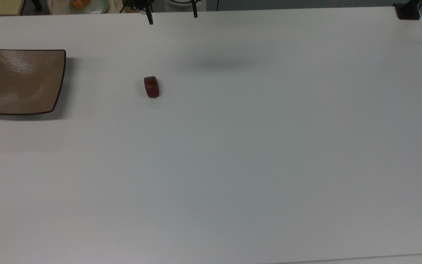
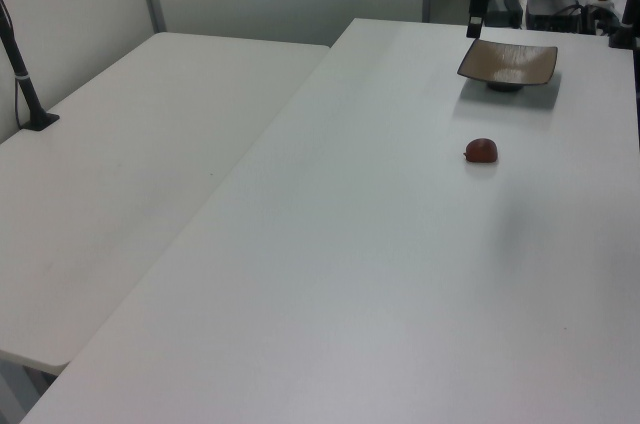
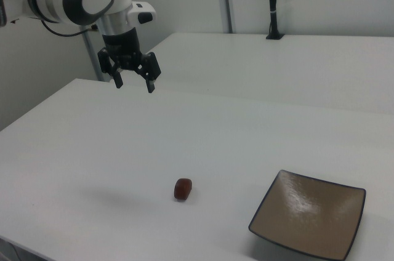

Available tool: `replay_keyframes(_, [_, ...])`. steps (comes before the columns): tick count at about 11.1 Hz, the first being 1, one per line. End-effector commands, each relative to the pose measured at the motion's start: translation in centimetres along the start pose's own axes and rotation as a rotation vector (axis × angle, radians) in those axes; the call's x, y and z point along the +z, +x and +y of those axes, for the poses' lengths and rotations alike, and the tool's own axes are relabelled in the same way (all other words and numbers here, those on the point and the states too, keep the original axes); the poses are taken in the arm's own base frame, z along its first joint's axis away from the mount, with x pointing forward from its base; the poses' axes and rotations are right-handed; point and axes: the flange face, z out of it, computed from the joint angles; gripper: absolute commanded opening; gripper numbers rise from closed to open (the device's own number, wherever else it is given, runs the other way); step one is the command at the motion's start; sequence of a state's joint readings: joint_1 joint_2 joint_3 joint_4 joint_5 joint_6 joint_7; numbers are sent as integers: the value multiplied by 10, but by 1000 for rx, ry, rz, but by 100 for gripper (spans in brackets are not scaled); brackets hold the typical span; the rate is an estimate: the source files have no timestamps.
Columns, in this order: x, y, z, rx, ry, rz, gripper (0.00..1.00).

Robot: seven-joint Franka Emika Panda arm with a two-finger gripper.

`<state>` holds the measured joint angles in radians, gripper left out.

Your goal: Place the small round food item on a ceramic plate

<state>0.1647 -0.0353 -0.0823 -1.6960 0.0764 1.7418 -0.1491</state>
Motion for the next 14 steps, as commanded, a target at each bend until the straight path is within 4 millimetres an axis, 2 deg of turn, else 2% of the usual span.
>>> replay_keyframes(1, [15, 6, -3, 4, -2, 0, 100])
replay_keyframes(3, [38, 18, -2, 1, -8, 17, 100])
replay_keyframes(5, [57, 21, 2, 3, -15, -8, 100])
replay_keyframes(11, [133, 8, 23, -82, -129, -158, 100])
replay_keyframes(14, [170, -6, 47, -66, -152, -165, 100])
